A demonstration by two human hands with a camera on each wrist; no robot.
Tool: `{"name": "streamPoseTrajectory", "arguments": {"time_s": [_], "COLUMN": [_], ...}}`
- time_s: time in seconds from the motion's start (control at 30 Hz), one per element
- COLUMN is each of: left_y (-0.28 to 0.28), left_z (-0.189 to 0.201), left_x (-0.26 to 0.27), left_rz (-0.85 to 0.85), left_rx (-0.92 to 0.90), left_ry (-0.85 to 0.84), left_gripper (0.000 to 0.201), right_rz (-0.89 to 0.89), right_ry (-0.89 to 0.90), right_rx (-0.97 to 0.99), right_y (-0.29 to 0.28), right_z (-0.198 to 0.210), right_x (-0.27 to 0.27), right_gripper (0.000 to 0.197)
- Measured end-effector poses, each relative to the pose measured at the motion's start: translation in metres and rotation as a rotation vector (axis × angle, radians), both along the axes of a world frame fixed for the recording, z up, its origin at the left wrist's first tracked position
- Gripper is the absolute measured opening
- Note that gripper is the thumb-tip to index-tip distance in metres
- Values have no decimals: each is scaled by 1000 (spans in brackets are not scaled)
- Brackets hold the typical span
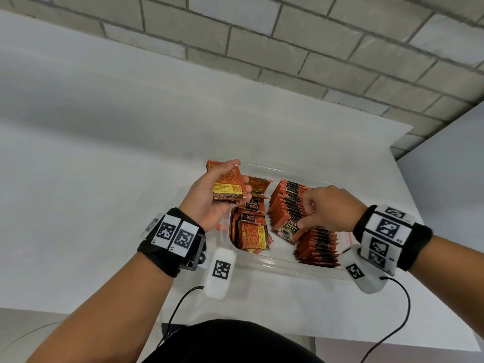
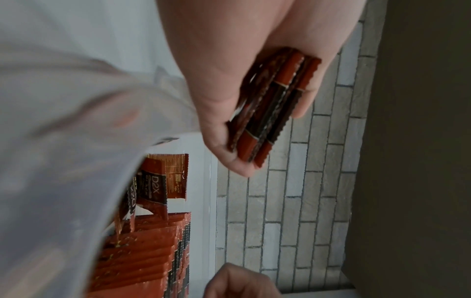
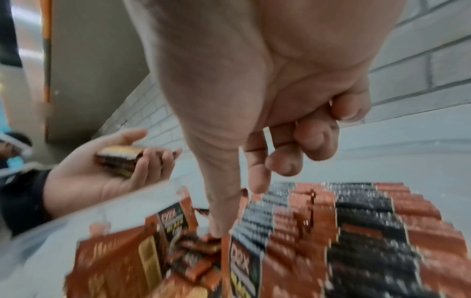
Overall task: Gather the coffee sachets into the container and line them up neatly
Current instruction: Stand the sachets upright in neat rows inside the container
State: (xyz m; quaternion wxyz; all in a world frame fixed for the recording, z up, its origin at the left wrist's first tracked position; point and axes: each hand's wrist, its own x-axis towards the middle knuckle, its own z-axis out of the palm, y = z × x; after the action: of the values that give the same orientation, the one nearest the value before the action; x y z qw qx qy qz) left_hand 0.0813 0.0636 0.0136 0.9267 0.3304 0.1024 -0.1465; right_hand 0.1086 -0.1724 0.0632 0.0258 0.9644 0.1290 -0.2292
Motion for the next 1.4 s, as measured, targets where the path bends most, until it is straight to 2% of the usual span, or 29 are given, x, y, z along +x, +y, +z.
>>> {"name": "streamPoseTrajectory", "arguments": {"time_s": [0.1, 0.2, 0.27, 0.33, 0.43, 0.53, 0.67, 0.8, 0.9, 1.0, 1.07, 1.1, 1.23, 1.3, 1.4], "left_y": [-2, -8, -16, -25, -34, -39, -41, -44, -44, -43, -42, -42, -44, -47, -50], "left_z": [0, 7, 14, 16, 15, 15, 16, 16, 20, 21, 19, 19, 21, 23, 25], "left_x": [-4, -9, -11, -13, -14, -15, -14, -11, -12, -10, -9, -8, -6, -6, -5], "left_rz": [-67, -200, -270, -307, -340, -359, -309, -160, -172, -188, -175, -161, -118, -127, -151], "left_rx": [0, 95, 161, 221, 259, 262, 244, 195, 136, 120, 127, 133, 112, 113, 108], "left_ry": [-18, -89, -138, -163, -157, -133, -65, 17, 39, 6, -31, -41, -65, -79, -77], "left_gripper": [46, 41, 42, 45, 45, 42, 52, 46, 37, 36, 40, 40, 43, 46, 51], "right_rz": [-106, -193, -217, -200, -201, -251, -282, -143, -32, 48, 27, -36, -469, -532, -543], "right_ry": [-3, -69, -47, -8, -24, -51, -187, -449, -483, -426, -342, -289, -16, 66, 29], "right_rx": [238, 544, 726, 827, 904, 1006, 1103, 1068, 1021, 943, 922, 937, 1146, 1177, 1229], "right_y": [-8, -5, 6, 17, 20, 17, 10, 11, 13, 9, 7, 6, 13, 17, 18], "right_z": [15, 29, 34, 33, 24, 19, 18, 15, 4, -4, -2, 1, 11, 12, 17], "right_x": [1, -8, -19, -31, -40, -42, -45, -51, -55, -55, -56, -56, -57, -56, -49], "right_gripper": [26, 23, 32, 44, 45, 31, 21, 26, 26, 25, 28, 30, 35, 33, 28]}}
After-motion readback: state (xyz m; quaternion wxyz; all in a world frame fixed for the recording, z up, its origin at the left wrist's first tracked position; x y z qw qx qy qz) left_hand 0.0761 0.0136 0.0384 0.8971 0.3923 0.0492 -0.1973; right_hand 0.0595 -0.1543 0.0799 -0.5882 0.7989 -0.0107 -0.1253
